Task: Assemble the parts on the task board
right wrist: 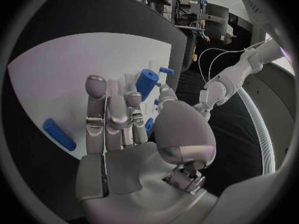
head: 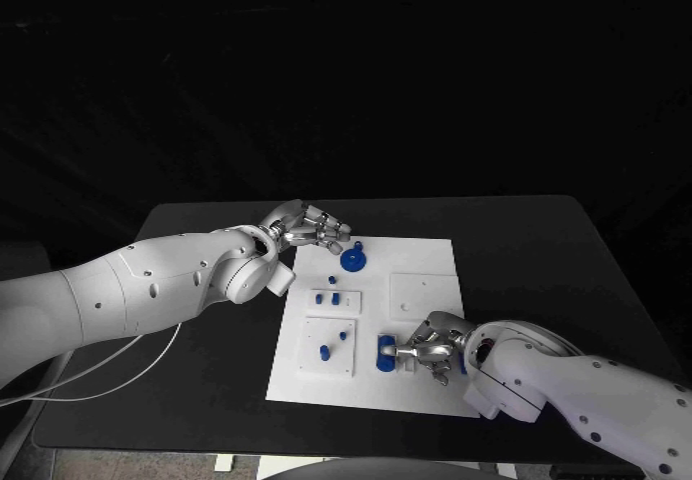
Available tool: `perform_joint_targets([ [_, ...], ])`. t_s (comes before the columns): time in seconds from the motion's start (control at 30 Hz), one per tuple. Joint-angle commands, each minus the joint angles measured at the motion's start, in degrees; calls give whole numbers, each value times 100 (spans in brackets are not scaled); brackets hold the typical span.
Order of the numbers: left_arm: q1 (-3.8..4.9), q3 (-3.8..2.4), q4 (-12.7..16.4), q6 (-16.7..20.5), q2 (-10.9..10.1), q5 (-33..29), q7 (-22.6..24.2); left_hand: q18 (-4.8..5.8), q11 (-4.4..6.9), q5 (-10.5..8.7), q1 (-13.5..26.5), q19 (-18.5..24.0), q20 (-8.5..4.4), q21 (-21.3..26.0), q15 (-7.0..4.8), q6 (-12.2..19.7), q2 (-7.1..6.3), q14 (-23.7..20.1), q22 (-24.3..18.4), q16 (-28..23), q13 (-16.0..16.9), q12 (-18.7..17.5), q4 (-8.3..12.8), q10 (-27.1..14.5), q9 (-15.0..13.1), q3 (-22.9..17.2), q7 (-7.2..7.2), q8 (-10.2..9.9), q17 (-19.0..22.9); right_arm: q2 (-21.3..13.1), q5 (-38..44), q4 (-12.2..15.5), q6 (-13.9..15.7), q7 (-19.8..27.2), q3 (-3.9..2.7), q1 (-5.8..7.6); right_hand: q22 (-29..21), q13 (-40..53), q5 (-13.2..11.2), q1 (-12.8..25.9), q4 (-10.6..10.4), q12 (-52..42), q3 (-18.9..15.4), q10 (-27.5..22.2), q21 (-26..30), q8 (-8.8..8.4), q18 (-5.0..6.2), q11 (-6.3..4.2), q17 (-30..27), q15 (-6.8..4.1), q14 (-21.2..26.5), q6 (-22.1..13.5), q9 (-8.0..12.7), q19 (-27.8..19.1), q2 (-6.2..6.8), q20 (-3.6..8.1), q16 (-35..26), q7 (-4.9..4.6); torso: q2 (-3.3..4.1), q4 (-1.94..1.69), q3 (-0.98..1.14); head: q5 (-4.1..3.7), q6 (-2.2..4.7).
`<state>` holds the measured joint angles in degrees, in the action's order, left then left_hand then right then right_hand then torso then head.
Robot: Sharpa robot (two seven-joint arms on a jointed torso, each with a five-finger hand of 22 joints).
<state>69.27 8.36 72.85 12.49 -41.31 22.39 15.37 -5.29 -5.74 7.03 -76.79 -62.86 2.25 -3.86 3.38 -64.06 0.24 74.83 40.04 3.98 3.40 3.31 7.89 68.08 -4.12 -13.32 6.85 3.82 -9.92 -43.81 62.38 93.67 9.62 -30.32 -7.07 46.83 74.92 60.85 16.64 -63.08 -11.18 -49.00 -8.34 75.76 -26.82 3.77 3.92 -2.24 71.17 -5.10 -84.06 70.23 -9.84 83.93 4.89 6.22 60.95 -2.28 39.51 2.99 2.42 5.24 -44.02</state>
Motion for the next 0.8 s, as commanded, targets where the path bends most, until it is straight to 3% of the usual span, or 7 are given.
perform_joint_targets([
  [0.03, 1, -3, 9, -82, 1, -36, 22, 101, 0, 29, 35, -30, -6, -26, -2, 41, 6, 40, -4, -17, 0, 23, -30, -45, -8, 4, 12, -12, -5, -22, -56, 40, -51, 191, 3, -7, 123, 0, 6, -77, -18, 6, 25, -18, 0, -8, -32, -9, -3, -32, -10, -32, -10, 269, 78, 44, -29, -9, 0, 3, 5, -3, 5],
  [0.2, 1, -2, 9, -88, -2, -36, 20, 101, 0, 29, 35, -30, -6, -26, -2, 41, 6, 40, -4, -17, 0, 23, -30, -45, -8, 4, 12, -12, -5, -82, -64, 105, -157, 266, 2, -7, 128, 10, 31, -186, 220, -3, -24, -13, -18, -11, -38, -9, 6, -33, -8, -18, -6, 268, 75, 46, -24, -9, -2, 5, 3, -7, 1],
  [0.43, 1, -2, 4, -95, -3, -36, 18, 102, 0, 29, 21, -43, -7, -29, -3, 41, -2, 39, -67, -17, 0, 24, -42, -46, -10, -5, 12, -11, -10, -114, -60, 141, -320, 328, 2, -8, 138, 25, 124, -461, 743, -8, 57, -27, 9, -11, -36, -4, 17, -32, 2, 2, 40, 262, 45, 47, -24, -20, 0, 0, 1, -17, 1],
  [0.6, 1, -1, 5, -98, -9, -36, 12, 102, 0, 29, 21, -43, -7, -29, -3, 41, -2, 39, -67, -17, 0, 24, -42, -46, -10, -5, 12, -11, -10, -109, -19, 140, -336, 308, 2, -8, 145, 31, 125, -483, 848, -17, 84, -22, 13, -11, -37, -9, 20, -34, 3, 19, 54, 263, 15, 46, -23, -15, 0, -2, 0, -19, 0],
  [0.8, 1, 0, 10, -113, -10, -36, 8, 102, 0, 29, 21, -43, -7, -29, -3, 41, -2, 39, -67, -17, 0, 24, -42, -46, -10, -5, 12, -11, -10, -88, 96, 121, -272, 187, 2, -8, 165, 36, -30, -525, 1101, -29, 524, 6, -34, -14, -53, -31, 26, -48, -16, 94, 81, 274, -75, 59, -12, 16, -1, -3, -5, -19, 3],
])
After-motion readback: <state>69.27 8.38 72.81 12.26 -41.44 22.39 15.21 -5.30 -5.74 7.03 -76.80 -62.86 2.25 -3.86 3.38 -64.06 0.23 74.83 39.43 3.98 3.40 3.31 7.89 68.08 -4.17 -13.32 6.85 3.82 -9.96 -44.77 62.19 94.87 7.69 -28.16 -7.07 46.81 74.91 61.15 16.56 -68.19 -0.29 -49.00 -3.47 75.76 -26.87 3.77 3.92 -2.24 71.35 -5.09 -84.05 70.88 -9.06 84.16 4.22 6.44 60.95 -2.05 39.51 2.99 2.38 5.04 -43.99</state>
